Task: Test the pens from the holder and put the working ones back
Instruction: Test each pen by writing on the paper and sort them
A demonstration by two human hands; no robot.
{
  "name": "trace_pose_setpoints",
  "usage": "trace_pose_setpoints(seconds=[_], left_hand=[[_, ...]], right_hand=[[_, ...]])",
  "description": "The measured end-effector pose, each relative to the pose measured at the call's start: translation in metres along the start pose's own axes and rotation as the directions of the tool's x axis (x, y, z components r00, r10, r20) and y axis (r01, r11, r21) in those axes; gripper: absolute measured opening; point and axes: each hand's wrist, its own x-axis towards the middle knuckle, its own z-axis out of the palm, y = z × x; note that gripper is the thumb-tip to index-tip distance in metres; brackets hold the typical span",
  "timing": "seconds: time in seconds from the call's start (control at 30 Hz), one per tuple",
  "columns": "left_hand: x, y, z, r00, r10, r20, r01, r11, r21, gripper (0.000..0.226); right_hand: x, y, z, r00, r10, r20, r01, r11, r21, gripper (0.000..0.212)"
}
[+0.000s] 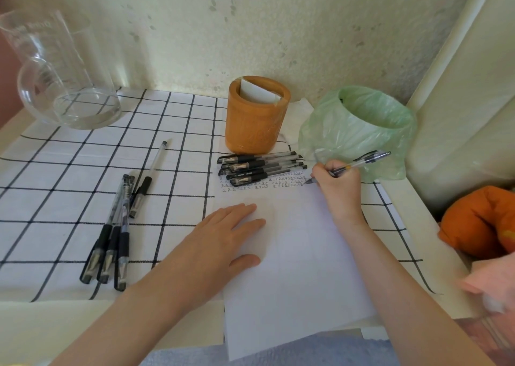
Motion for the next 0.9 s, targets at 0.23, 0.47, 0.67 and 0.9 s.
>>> trace_pose_setpoints(seconds=[0.23,0.47,0.67,0.9], left_hand=[[-0.0001,0.0012,-0.0009,1.0,0.004,-0.017,-0.003,0.999,0.053,0.058],[0.0002,0.0008,-0.0007,1.0,0.003,0.001,-0.003,1.0,-0.001,0.063],[0.0008,0.0,0.0003,0.999,0.03,-0.044,-0.031,0.999,-0.02,0.068],[0.0003,-0.0006,0.0011,0.998,0.032,-0.057,-0.033,0.999,-0.013,0.066]], right_hand=[[-0.0015,-0.0036,0.0011,0.999,-0.013,0.037,0.013,1.0,0.001,0.044],[-0.0007,-0.002,0.0027,0.999,-0.044,-0.007,0.044,0.999,-0.022,0.037],[-0.0021,-0.0049,0.0011,1.0,-0.011,-0.005,0.011,1.0,-0.018,0.035],[-0.0024,-0.0044,0.0007,1.0,0.011,0.011,-0.011,1.0,-0.003,0.039]])
